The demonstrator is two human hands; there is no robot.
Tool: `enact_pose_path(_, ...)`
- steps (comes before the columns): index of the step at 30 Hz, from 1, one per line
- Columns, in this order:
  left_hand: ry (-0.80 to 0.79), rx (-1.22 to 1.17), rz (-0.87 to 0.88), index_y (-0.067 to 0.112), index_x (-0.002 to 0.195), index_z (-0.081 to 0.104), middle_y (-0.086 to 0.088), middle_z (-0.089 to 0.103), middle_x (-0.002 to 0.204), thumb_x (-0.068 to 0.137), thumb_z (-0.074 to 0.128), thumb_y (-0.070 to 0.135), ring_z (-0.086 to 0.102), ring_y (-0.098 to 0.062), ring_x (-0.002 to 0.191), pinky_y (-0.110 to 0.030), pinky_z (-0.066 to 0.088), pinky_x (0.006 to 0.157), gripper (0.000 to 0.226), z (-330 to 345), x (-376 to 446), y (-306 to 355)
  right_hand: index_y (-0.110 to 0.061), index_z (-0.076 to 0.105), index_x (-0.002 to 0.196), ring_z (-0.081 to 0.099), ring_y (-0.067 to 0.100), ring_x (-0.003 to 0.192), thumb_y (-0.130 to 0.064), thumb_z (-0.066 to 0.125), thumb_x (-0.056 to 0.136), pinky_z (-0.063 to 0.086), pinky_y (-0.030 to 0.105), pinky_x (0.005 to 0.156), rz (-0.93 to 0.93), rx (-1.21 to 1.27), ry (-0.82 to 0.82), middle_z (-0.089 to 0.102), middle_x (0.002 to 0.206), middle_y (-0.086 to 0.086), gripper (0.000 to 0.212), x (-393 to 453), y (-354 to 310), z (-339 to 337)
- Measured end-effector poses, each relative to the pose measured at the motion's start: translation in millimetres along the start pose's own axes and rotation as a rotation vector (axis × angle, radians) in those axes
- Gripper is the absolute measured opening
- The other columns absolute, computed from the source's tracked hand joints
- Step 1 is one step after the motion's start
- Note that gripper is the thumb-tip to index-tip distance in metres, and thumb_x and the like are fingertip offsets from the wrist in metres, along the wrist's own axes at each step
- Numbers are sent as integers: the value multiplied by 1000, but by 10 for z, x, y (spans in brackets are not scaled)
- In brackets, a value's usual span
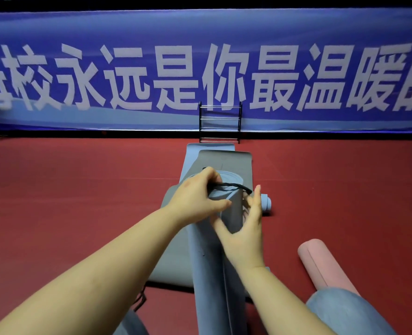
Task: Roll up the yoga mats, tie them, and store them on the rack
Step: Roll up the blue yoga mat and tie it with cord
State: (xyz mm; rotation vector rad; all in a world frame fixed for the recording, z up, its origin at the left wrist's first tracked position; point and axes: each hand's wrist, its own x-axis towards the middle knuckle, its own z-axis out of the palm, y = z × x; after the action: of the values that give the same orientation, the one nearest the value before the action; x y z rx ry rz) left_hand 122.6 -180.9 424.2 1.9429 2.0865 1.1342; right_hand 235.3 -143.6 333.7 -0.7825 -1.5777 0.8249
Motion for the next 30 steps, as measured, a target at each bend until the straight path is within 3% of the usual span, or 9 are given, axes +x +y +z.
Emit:
enact_pose_path(3, -14, -38, 7, 20, 88, 47, 11, 59, 90, 70, 79, 31, 51, -4, 75, -13, 39, 64, 38, -39, -58, -46, -48, 25, 138, 47, 0, 116, -56, 48, 78, 36, 18, 97, -99, -50, -26, 41, 123, -21, 65, 78, -24, -280)
enact_pose_path(5, 0, -44, 22, 22, 81, 44, 2, 63, 95, 69, 79, 32, 56, -16, 84, -29, 45, 74, 39, -35, -98, -70, -32, 51, 130, 44, 1, 114, -53, 41, 83, 32, 19, 97, -197, -201, -51, 43, 120, -15, 53, 187, -74, -417)
enact_pose_path(7, 27, -44, 42, 24, 74, 39, -4, 65, 94, 70, 79, 32, 56, -23, 85, -38, 45, 73, 41, -29, -152, -65, -22, 64, 114, 44, -1, 109, -48, 47, 84, 32, 16, 92, -266, -293, -115, 49, 115, -14, 43, 284, -146, -490)
enact_pose_path(11, 71, -9, 114, 25, 68, 32, -6, 64, 90, 71, 77, 32, 56, -24, 83, -37, 43, 70, 46, 2, -243, -65, -17, 65, 98, 51, -4, 90, -24, 67, 85, 33, 2, 79, -282, -275, -194, 56, 98, -6, 14, 368, -202, -533)
enact_pose_path(14, 88, -23, 162, 31, 68, 29, -4, 63, 89, 67, 69, 46, 57, -22, 88, -39, 45, 72, 43, 19, -275, -119, -21, 66, 102, 48, -3, 90, -20, 73, 81, 31, 3, 82, -297, -298, -256, 51, 98, -12, 23, 441, -273, -572)
enact_pose_path(19, 84, -11, 221, 32, 71, 29, -4, 59, 85, 69, 71, 41, 54, -26, 91, -26, 39, 74, 43, 79, -249, -186, -46, 51, 117, 28, -2, 132, -23, 73, 81, 22, 18, 108, -206, -241, -574, 36, 142, -17, 49, 594, -452, -576)
enact_pose_path(25, 12, -27, 267, 19, 77, 36, -2, 52, 78, 75, 53, 50, 40, -16, 71, -13, 13, 110, 35, -32, -249, -241, -41, 53, 117, 27, -2, 134, -18, 67, 86, 18, 16, 110, -149, -164, -597, 45, 131, -16, 41, 605, -339, -443)
enact_pose_path(28, 160, -52, 171, 15, 71, 41, 0, 55, 79, 79, 51, 52, 50, -16, 80, -3, 22, 95, 39, -38, -276, -248, -45, 55, 111, 31, -3, 131, -20, 67, 86, 19, 12, 106, -173, -177, -548, 48, 130, -15, 37, 584, -311, -393)
enact_pose_path(30, 252, -69, 91, 14, 67, 41, 0, 61, 92, 82, 60, 39, 52, -14, 94, -10, 34, 78, 35, -17, -308, -264, -39, 58, 113, 33, -1, 130, -20, 68, 85, 20, 13, 106, -183, -196, -510, 49, 128, -15, 35, 568, -286, -373)
